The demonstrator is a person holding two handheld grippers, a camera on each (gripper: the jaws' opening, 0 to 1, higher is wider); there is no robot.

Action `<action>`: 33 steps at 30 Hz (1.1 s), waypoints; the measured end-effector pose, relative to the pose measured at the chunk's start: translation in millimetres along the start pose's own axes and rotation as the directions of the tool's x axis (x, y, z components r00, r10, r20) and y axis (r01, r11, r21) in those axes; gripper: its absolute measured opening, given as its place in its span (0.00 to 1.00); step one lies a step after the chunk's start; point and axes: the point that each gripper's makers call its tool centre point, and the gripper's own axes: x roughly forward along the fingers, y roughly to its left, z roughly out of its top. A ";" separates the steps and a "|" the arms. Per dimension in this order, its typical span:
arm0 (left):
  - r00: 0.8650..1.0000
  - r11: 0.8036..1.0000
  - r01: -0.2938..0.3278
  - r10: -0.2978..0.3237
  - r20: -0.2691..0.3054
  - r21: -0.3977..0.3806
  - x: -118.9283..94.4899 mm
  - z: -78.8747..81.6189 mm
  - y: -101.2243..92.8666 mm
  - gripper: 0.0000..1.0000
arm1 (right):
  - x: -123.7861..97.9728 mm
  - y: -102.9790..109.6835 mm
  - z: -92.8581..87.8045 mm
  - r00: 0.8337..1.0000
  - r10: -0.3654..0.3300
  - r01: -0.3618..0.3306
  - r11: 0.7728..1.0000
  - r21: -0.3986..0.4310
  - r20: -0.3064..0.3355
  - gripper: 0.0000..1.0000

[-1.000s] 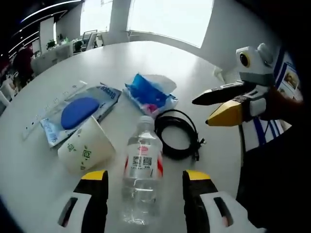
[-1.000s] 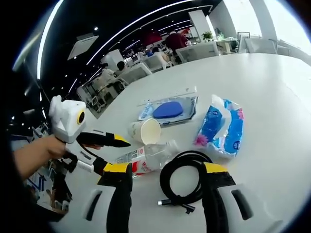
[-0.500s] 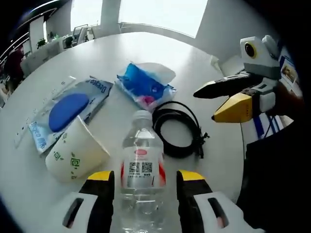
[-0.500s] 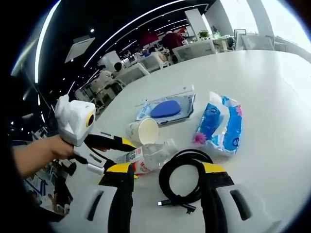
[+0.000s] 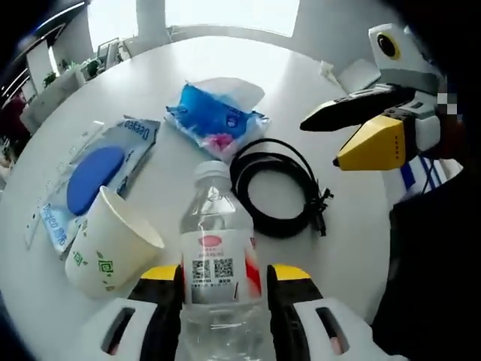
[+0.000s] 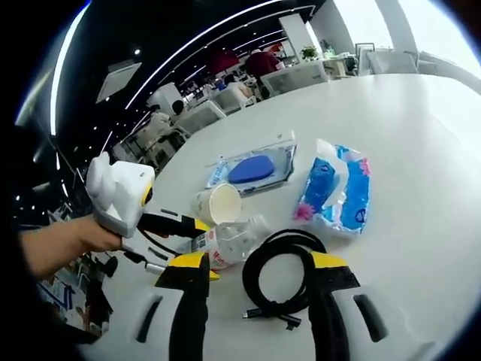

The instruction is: Arrange the tabletop items into an orderly group along one side of the table until the central work area is clear of visible clutter.

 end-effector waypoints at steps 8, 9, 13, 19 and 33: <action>1.000 1.000 -0.006 0.006 -0.028 0.009 7.6 -3.6 0.9 0.43 | -1.9 -3.3 -2.2 1.000 -0.010 0.010 1.000 0.015 0.004 0.46; 0.999 1.000 -0.007 0.008 -0.033 0.012 8.6 -4.4 0.7 0.43 | -2.2 -3.9 -2.6 1.000 -0.011 0.011 1.000 0.017 0.005 0.46; 0.999 1.000 -0.009 0.009 -0.049 0.010 11.7 -7.2 1.0 0.45 | -3.9 -6.4 -4.0 1.000 -0.016 0.016 1.000 0.021 0.003 0.46; 0.999 1.000 -0.013 0.013 -0.049 0.004 11.6 -7.7 2.5 0.44 | -3.4 -11.4 -5.9 1.000 -0.023 0.023 0.999 0.029 0.001 0.45; 0.999 1.000 -0.026 0.025 -0.028 -0.016 11.0 -6.5 3.8 0.38 | -0.9 -11.8 -5.3 1.000 -0.021 0.021 0.999 0.028 0.000 0.44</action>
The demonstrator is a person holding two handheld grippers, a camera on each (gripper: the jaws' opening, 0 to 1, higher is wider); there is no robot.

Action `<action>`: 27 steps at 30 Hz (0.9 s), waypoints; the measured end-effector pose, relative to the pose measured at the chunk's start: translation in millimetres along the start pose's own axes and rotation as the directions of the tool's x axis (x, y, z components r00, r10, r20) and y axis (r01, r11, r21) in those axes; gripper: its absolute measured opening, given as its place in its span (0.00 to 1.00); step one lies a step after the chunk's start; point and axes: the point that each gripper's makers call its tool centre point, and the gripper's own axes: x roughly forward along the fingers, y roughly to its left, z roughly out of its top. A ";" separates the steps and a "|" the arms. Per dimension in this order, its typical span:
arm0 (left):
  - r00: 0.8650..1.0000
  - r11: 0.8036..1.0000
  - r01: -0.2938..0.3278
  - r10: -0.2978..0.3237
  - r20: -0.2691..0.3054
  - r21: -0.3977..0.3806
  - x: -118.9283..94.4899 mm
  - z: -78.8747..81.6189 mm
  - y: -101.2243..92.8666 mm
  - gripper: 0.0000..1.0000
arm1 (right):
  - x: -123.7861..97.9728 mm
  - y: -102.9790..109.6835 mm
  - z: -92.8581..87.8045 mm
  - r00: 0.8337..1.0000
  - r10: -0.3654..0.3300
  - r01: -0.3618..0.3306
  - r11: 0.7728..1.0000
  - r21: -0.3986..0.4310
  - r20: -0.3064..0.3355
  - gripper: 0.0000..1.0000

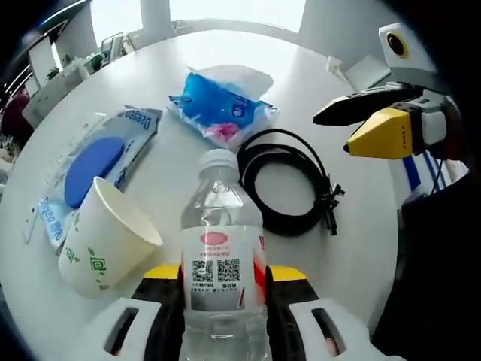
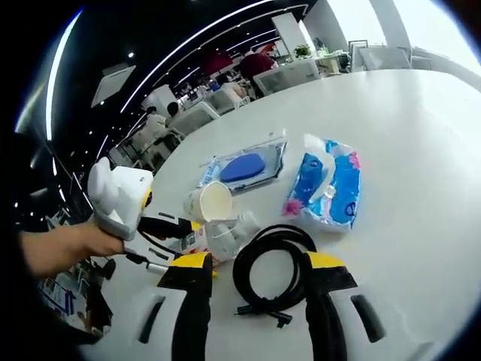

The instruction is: Arrange the tabletop items into an orderly group along one side of the table until the central work area is clear of visible clutter.

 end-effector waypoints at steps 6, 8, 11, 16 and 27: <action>1.000 1.000 -0.001 0.001 0.011 -0.011 -0.4 0.2 0.6 0.37 | -0.5 -1.3 -0.5 1.000 -0.004 0.004 1.000 -0.002 -0.001 0.44; 1.000 1.000 -0.004 0.004 0.017 -0.006 -0.5 0.8 0.4 0.36 | 0.1 -2.7 0.0 1.000 -0.005 0.005 1.000 -0.002 0.000 0.44; 1.000 1.000 -0.006 0.006 0.020 0.002 -1.3 0.8 0.2 0.36 | 0.1 -2.7 -0.3 1.000 -0.005 0.005 1.000 -0.004 0.001 0.43; 0.999 1.000 -0.011 0.011 0.030 0.021 -2.3 0.6 -0.3 0.35 | 0.0 -4.0 0.0 1.000 -0.007 0.007 1.000 -0.005 0.004 0.43; 0.998 0.999 -0.020 0.018 0.057 0.033 -8.7 1.9 -2.0 0.35 | -1.3 -4.0 1.1 1.000 -0.007 0.007 1.000 -0.002 0.012 0.43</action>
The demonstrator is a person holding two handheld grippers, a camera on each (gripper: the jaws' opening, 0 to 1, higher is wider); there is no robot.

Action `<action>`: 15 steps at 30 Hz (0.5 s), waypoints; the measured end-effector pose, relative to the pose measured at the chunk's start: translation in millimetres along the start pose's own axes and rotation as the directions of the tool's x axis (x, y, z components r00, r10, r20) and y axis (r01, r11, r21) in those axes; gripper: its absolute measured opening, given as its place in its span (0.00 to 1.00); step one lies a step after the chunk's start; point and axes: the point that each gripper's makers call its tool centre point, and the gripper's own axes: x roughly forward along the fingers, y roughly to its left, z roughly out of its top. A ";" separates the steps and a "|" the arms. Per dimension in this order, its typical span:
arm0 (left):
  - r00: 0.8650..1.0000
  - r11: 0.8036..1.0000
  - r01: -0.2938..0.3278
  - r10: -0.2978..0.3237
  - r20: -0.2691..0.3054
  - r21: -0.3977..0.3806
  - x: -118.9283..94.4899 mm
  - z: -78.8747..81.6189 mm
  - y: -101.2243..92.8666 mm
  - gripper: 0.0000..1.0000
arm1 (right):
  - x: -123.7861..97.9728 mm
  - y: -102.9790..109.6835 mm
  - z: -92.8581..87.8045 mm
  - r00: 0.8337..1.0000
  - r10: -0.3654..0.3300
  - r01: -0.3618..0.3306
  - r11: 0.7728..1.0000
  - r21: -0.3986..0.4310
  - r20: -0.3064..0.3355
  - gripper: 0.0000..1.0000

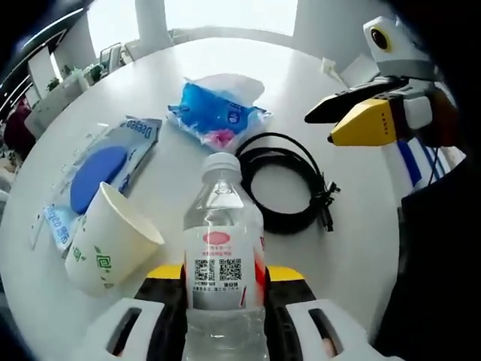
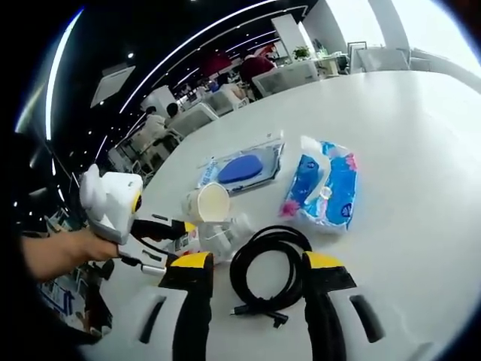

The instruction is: Arrange the tabletop items into an orderly group along one side of the table until the central work area is clear of visible clutter.

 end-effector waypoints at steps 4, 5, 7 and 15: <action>1.000 1.000 -0.002 0.002 0.031 -0.001 -4.5 5.1 -2.9 0.35 | 1.5 3.1 1.0 1.000 0.006 -0.006 1.000 -0.001 0.002 0.43; 0.999 1.000 -0.006 0.005 0.042 0.002 -4.5 6.3 -2.6 0.35 | 1.9 4.3 1.2 1.000 0.008 -0.008 1.000 -0.001 0.002 0.43; 0.998 1.000 -0.009 0.009 0.066 0.001 -6.0 8.5 -3.5 0.35 | 2.6 6.3 1.5 1.000 0.012 -0.012 1.000 -0.002 0.003 0.43; 0.988 1.000 -0.009 0.010 0.156 -0.012 -13.2 13.8 -9.1 0.35 | 5.4 12.2 6.4 1.000 0.028 -0.028 0.999 -0.016 0.008 0.42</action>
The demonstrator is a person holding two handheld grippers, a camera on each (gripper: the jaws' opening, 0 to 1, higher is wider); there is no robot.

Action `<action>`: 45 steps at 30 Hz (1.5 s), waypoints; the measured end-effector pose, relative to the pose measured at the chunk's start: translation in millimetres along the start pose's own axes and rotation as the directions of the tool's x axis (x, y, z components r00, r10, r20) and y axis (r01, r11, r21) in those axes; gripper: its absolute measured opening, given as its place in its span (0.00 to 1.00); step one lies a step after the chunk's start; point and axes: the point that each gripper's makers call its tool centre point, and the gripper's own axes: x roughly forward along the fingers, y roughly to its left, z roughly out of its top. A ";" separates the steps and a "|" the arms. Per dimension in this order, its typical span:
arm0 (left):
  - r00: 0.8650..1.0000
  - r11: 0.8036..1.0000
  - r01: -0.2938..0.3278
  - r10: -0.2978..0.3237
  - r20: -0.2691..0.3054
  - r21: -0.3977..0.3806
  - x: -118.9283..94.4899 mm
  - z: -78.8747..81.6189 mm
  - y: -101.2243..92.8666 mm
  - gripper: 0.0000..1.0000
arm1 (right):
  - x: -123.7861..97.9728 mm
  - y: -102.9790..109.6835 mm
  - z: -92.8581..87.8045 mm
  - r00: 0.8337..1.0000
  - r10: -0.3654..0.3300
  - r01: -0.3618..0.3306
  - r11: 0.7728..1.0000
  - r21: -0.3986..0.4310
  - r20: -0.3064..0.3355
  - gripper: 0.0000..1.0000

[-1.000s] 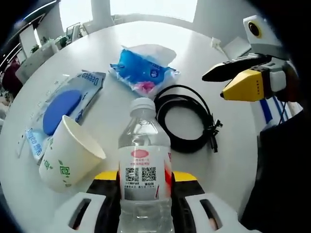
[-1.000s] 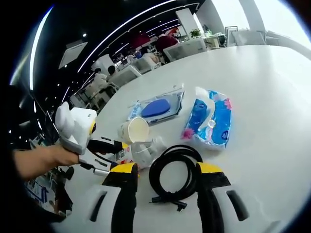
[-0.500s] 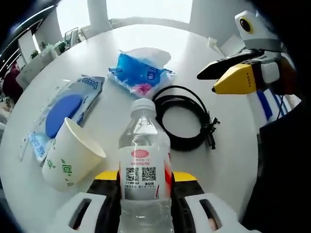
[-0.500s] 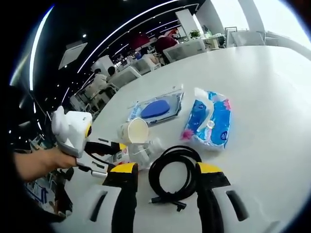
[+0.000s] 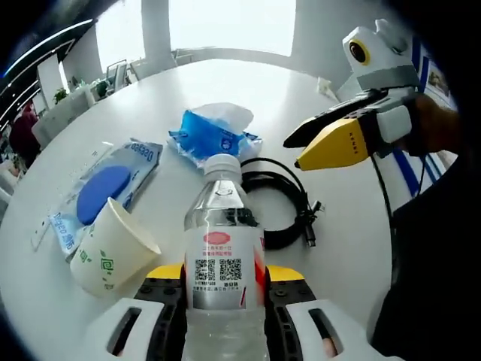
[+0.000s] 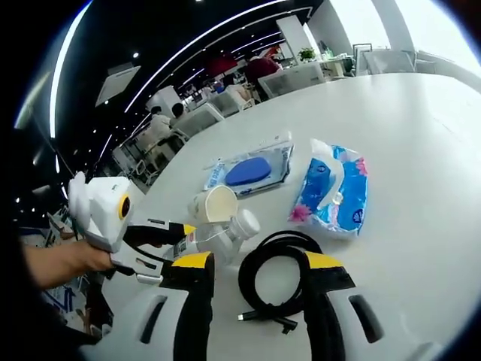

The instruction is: Arrange the tabletop items into an orderly group along one side of the table until the central work area is clear of visible clutter.

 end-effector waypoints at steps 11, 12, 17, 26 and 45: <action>0.994 1.000 0.002 -0.001 0.113 -0.003 -14.6 9.3 -14.4 0.36 | 6.2 17.2 10.7 0.999 0.036 -0.036 0.999 -0.010 0.015 0.39; 0.993 1.000 0.003 -0.003 0.122 -0.004 -15.1 9.4 -14.2 0.36 | 6.6 18.6 11.8 0.999 0.039 -0.038 0.999 -0.011 0.016 0.38; 0.982 1.000 -0.002 0.003 0.190 -0.008 -23.9 16.2 -19.3 0.36 | 8.2 23.2 17.2 0.998 0.054 -0.054 0.999 -0.010 0.041 0.35; 0.960 0.999 0.016 -0.005 0.281 -0.035 -36.0 25.1 -28.5 0.36 | 12.5 34.3 24.8 0.992 0.098 -0.102 0.993 0.057 0.077 0.32; 0.939 0.997 0.034 -0.008 0.344 -0.071 -46.8 29.6 -36.0 0.36 | 7.9 55.8 32.5 0.985 0.132 -0.141 0.986 0.084 0.107 0.21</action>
